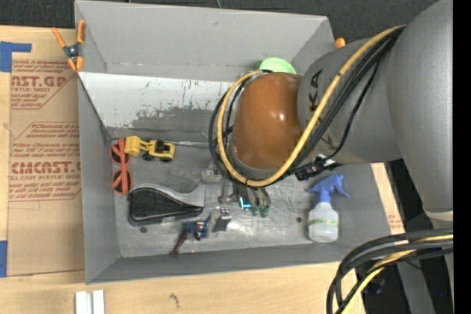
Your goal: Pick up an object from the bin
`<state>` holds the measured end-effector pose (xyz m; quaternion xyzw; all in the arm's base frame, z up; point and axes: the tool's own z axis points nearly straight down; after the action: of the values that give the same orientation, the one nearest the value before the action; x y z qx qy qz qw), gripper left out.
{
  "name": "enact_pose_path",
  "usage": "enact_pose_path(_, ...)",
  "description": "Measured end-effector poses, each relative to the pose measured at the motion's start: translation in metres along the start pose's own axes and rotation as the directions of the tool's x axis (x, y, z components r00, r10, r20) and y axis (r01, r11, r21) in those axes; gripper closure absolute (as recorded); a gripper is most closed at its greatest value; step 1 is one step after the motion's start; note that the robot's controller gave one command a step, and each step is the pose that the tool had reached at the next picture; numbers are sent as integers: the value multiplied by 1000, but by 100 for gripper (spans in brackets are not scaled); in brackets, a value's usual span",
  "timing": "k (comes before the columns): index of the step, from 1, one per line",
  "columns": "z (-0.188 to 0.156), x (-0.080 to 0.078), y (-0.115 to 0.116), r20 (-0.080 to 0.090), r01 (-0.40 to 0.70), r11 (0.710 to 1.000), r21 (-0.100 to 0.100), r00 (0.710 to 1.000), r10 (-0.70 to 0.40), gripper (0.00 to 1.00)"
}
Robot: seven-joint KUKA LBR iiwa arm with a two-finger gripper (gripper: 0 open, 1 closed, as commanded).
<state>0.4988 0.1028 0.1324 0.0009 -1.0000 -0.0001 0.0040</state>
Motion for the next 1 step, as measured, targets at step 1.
enact_pose_path(1,-2,-1,0,3,0,1000,0,1000,0,0)
